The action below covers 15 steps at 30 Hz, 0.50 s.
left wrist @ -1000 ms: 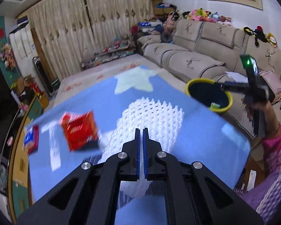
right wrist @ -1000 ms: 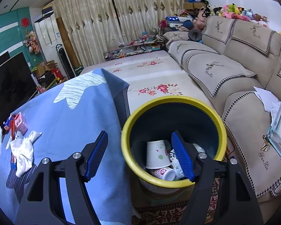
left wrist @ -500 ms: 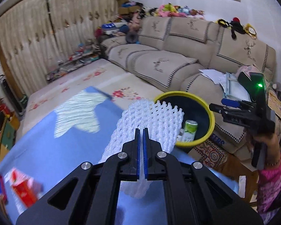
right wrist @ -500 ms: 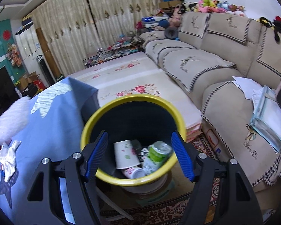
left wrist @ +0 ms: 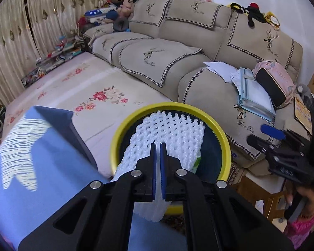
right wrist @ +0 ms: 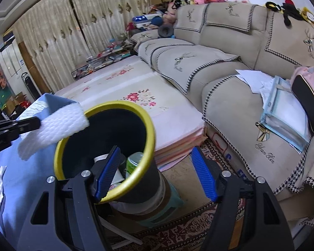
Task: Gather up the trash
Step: 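Lift the mesh net with the left gripper and carry it over the bin, then open the left gripper to drop the mesh net into the bin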
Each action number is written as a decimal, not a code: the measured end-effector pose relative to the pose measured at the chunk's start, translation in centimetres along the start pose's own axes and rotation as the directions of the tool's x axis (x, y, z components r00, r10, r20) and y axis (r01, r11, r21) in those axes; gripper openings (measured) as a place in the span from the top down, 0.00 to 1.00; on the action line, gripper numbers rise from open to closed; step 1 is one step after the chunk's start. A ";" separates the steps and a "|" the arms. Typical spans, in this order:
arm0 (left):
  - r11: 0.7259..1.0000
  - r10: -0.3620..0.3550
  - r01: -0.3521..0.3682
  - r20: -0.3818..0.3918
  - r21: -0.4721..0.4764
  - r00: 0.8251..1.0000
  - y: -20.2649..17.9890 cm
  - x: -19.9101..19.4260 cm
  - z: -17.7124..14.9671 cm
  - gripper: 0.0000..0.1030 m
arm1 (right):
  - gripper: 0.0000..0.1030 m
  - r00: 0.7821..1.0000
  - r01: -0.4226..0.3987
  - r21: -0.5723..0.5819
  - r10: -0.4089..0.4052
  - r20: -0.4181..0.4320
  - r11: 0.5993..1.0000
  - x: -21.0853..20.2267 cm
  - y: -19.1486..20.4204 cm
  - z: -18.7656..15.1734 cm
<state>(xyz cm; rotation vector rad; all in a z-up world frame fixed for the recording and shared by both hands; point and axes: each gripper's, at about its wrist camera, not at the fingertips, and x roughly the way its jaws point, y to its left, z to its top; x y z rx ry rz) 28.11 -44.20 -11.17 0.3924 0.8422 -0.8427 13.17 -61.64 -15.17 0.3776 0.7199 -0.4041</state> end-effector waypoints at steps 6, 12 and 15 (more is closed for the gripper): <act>0.999 0.024 -0.024 -0.015 -0.034 1.000 -1.2 3.0 1.0 0.43 | 0.35 1.000 -0.002 0.007 0.002 -0.015 1.000 0.3 -0.7 -0.4; 0.999 0.023 -0.020 0.050 -0.043 0.999 -1.4 -0.6 0.6 0.35 | 0.35 1.000 -0.012 -0.001 0.012 -0.019 1.000 0.2 0.0 -0.5; 0.997 0.041 -0.033 0.117 -0.068 0.992 -0.4 -4.8 -0.6 0.23 | 0.35 1.000 -0.019 -0.018 0.019 -0.023 1.000 -0.1 0.9 -0.8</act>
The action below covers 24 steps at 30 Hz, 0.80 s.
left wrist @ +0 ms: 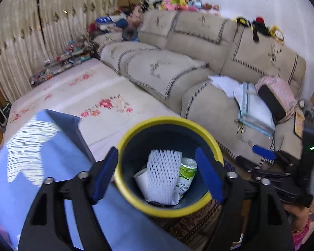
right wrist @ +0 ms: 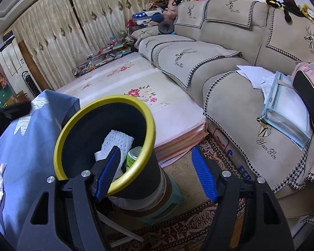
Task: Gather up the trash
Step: 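Open the left gripper to drop the mesh net into the bin, then move both grippers back over the table toward the remaining trash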
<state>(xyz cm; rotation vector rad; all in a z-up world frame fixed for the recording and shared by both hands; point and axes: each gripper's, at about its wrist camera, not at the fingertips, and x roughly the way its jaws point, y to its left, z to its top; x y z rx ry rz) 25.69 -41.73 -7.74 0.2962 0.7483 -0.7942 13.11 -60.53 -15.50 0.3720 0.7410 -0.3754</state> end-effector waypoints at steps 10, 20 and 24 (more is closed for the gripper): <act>0.984 0.133 -0.111 0.166 -0.140 0.977 7.7 -14.5 -6.3 0.05 | 0.33 0.999 -0.039 -0.113 0.041 0.014 0.993 -2.2 6.2 -0.2; 0.836 0.510 -0.409 0.239 -0.366 0.827 18.4 -27.5 -16.7 0.05 | 0.33 0.991 -0.134 -0.320 0.137 -0.013 0.938 -4.0 18.3 -1.7; 0.710 0.665 -0.528 0.198 -0.466 0.720 23.9 -31.5 -21.4 0.05 | 0.33 0.975 -0.220 -0.404 0.215 -0.060 0.888 -4.7 24.0 -3.3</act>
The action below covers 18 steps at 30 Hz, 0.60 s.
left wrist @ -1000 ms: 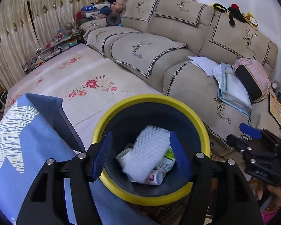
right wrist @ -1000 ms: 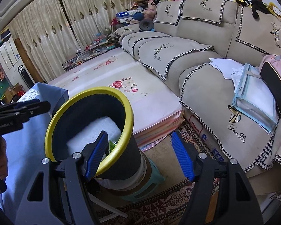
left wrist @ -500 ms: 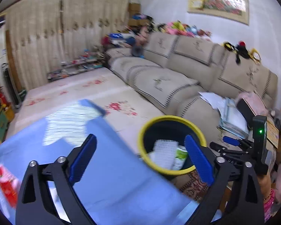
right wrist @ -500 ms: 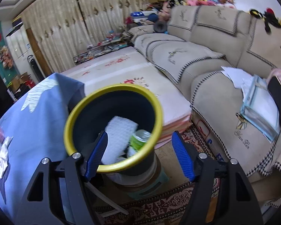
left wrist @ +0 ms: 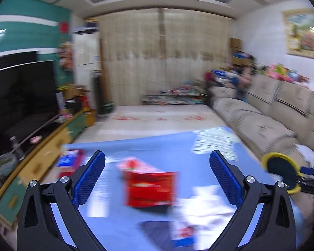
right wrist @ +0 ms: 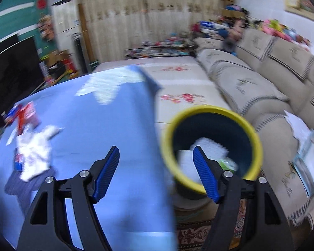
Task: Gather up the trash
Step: 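Move both grippers back over the table toward the remaining trash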
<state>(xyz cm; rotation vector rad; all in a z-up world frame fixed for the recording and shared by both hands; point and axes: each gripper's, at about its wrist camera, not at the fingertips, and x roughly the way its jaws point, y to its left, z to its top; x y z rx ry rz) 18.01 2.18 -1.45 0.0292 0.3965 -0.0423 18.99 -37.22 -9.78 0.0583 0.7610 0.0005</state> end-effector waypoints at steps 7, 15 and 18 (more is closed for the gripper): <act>0.973 0.162 -0.159 0.009 -0.167 0.987 10.3 1.5 -2.8 0.05 | 0.33 0.990 -0.141 -0.171 0.133 -0.055 0.975 1.8 11.1 0.5; 0.965 0.180 -0.177 -0.003 -0.192 0.984 12.8 2.4 -4.3 0.05 | 0.33 0.976 -0.204 -0.282 0.173 -0.131 0.937 4.9 18.3 0.2; 0.972 0.149 -0.148 -0.007 -0.184 0.989 12.3 2.4 -4.5 0.05 | 0.33 0.972 -0.206 -0.296 0.161 -0.168 0.933 6.5 19.4 0.3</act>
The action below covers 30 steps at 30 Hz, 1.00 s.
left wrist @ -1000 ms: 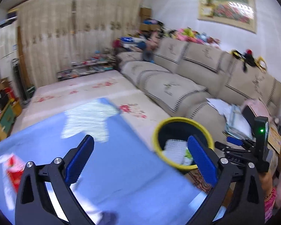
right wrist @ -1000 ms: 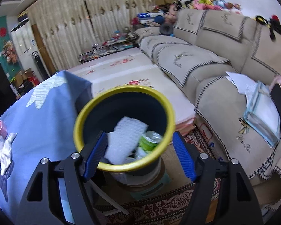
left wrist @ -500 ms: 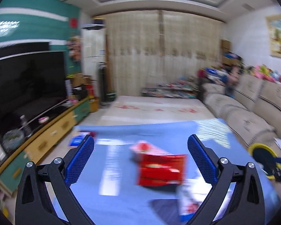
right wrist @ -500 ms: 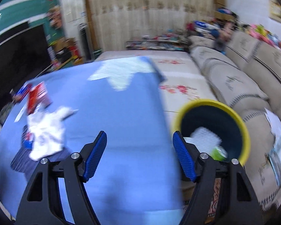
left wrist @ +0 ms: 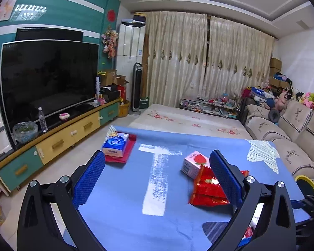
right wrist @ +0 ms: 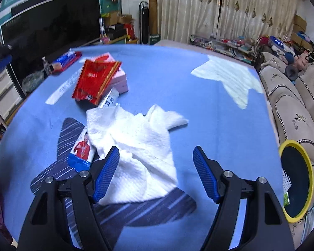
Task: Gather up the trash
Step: 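Move both grippers back over the table toward the remaining trash, then grasp the white cloth with the right gripper, then lift the white cloth with the right gripper and carry it over the bin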
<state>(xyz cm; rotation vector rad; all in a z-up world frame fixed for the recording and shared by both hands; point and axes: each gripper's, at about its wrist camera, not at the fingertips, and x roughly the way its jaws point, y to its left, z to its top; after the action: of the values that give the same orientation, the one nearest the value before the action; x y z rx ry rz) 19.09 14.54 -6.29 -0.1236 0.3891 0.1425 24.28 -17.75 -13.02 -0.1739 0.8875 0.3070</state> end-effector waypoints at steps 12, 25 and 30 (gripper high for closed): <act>0.996 -0.036 0.038 -0.034 0.077 0.999 -4.7 -0.3 -1.1 0.05 | 0.79 0.996 -0.076 -0.033 0.074 -0.050 0.997 1.9 1.7 0.4; 0.994 -0.039 0.043 -0.049 0.097 0.998 -5.6 -0.2 -1.4 0.05 | 0.93 0.991 -0.117 0.074 0.111 0.079 0.990 -4.4 -2.0 0.2; 0.993 -0.038 0.043 -0.049 0.112 0.998 -6.1 -0.2 -1.6 0.05 | 0.93 0.988 -0.098 0.124 0.081 0.134 0.987 -6.8 -4.5 0.2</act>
<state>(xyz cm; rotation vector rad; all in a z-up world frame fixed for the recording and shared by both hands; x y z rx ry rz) 19.29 8.26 -7.11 -0.0235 0.4404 0.0771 21.95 -23.25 -7.48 0.0068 0.7860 0.3390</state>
